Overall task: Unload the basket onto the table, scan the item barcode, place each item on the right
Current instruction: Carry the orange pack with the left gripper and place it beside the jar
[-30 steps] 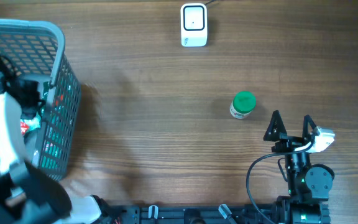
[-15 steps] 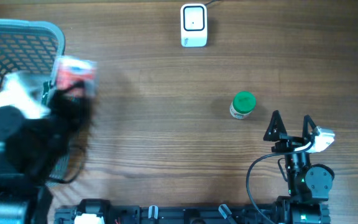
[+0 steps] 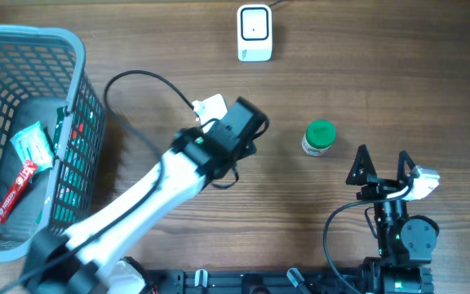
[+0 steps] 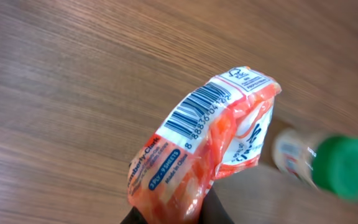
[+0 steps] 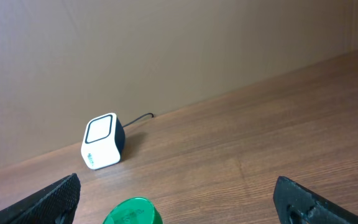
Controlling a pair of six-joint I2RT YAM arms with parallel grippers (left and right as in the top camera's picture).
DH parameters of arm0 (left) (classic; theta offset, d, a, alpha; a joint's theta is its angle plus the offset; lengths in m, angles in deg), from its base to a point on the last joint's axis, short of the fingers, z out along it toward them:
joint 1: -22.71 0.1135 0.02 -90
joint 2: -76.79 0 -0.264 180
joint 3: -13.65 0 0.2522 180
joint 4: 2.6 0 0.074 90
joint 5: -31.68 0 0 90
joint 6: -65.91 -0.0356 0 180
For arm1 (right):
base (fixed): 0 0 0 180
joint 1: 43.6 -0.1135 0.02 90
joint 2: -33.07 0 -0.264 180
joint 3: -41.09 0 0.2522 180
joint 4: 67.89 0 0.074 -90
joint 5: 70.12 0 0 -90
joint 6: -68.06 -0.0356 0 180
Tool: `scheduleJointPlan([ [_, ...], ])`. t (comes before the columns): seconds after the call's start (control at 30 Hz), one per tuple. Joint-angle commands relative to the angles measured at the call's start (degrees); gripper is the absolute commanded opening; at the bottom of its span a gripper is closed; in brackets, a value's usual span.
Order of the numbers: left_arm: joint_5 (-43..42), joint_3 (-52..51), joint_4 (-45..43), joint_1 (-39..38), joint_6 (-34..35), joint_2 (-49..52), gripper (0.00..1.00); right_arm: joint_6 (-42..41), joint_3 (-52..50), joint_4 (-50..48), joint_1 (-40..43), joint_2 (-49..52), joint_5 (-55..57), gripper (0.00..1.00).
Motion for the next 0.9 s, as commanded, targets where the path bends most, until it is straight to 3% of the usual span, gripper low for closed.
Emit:
scheduleJointPlan([
  [0.0, 2.89, -0.31, -1.73, 0.46, 4.04, 8.26, 0.04, 0.96, -0.07, -0.20, -0.33, -0.35, 0.52, 1.00],
  [0.17, 2.71, -0.31, -3.43, 0.46, 4.02, 13.33, 0.04, 0.96, -0.07, -0.20, -0.33, -0.35, 0.52, 1.00],
  [0.87, 3.56, -0.33, -6.51, 0.46, 4.04, 13.46, 0.07, 0.96, -0.07, -0.20, -0.33, -0.35, 0.52, 1.00],
])
